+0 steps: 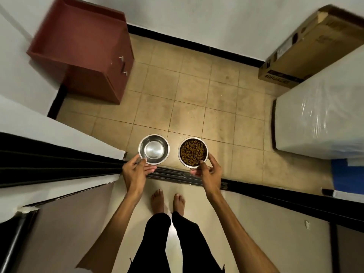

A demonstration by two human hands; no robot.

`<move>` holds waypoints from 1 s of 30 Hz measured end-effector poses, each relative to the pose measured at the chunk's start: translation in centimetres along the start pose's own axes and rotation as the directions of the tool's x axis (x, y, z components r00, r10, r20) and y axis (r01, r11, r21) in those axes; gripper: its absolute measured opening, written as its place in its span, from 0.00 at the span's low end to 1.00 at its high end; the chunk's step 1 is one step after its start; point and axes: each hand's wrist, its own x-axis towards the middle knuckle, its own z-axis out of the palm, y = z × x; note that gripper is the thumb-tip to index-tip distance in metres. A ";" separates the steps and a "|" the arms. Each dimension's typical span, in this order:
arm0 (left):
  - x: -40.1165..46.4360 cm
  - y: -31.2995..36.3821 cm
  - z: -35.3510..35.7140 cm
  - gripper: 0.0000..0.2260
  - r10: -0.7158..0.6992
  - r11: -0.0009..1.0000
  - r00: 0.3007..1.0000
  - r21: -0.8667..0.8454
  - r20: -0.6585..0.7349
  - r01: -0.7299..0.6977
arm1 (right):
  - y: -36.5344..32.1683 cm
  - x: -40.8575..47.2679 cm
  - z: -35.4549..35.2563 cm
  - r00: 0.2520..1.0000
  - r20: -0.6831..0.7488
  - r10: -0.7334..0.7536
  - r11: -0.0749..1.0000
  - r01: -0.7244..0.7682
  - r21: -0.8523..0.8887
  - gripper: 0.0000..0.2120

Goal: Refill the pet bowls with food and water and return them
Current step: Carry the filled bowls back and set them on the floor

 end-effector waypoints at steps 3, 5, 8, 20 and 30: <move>2.8 -2.1 0.9 0.17 -0.021 1.000 1.000 0.002 0.023 0.021 | 2.6 2.4 0.2 1.000 -0.022 0.015 1.000 -0.015 0.025 0.24; 4.6 -3.6 1.6 0.17 -0.031 1.000 0.999 0.006 0.040 0.030 | 4.4 4.1 0.2 0.999 -0.037 0.022 0.999 -0.021 0.033 0.25; 7.4 -6.1 2.7 0.17 -0.035 0.999 0.997 0.010 0.071 0.035 | 7.8 7.1 0.2 0.998 -0.049 0.037 0.999 -0.036 0.031 0.25; 20.2 -18.4 6.6 0.18 -0.123 0.992 0.977 0.056 0.177 0.115 | 22.2 20.0 -0.8 0.995 -0.092 0.040 0.999 -0.040 -0.007 0.24; 30.3 -30.1 9.7 0.14 -0.018 0.987 0.992 0.160 0.127 -0.002 | 33.0 30.5 -1.2 0.998 -0.053 0.027 0.997 -0.030 -0.064 0.23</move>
